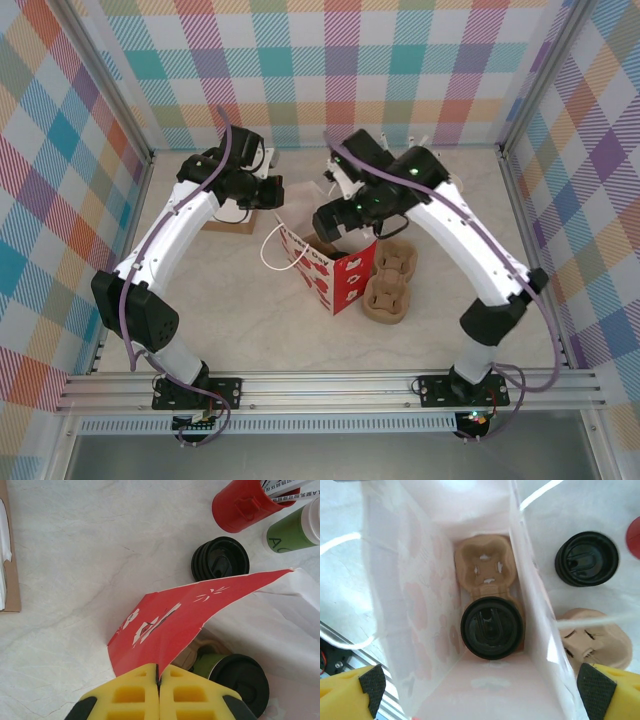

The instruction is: Pack the takeout coffee

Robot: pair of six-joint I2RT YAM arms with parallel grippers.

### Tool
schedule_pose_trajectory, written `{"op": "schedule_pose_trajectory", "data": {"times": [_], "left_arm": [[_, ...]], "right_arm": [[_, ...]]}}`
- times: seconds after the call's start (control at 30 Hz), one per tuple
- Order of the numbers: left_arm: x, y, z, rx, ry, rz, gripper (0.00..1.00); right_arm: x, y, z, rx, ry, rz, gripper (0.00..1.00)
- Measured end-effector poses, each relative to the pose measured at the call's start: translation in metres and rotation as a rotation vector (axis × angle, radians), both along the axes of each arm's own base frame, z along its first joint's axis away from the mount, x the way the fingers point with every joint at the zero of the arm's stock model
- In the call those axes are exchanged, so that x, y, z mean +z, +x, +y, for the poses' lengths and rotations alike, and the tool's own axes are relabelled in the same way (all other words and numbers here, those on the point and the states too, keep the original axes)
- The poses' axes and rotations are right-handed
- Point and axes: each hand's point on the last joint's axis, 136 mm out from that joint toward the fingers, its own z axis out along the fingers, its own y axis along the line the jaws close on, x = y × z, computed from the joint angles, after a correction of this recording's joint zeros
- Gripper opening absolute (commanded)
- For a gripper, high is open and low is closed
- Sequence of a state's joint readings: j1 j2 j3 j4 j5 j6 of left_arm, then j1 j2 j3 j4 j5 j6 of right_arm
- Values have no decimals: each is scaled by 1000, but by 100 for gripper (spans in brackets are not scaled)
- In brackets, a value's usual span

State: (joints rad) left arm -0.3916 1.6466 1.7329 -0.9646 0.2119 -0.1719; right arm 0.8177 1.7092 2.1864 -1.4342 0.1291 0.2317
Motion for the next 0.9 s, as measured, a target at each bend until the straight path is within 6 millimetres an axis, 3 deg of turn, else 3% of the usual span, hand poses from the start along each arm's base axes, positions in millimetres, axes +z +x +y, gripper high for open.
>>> {"op": "schedule_pose_trajectory", "data": {"times": [0.1, 0.23, 0.37, 0.6, 0.7, 0.9], "left_arm": [[0, 1, 2, 7, 8, -4, 5], [1, 5, 3, 14, 17, -10, 5], [2, 7, 5, 24, 32, -11, 5], [7, 20, 13, 57, 54, -14, 6], [9, 31, 15, 68, 55, -15, 5], [10, 60, 24, 99, 59, -22, 6]], "right_arm": [[25, -12, -23, -35, 51, -74, 100], [33, -23, -60, -115, 75, -141, 100], [6, -25, -110, -263, 34, -151, 100], [-63, -38, -189, -520, -73, -103, 100], [-84, -46, -206, -571, -106, -73, 100], [-114, -53, -215, -601, -154, -19, 100]]}}
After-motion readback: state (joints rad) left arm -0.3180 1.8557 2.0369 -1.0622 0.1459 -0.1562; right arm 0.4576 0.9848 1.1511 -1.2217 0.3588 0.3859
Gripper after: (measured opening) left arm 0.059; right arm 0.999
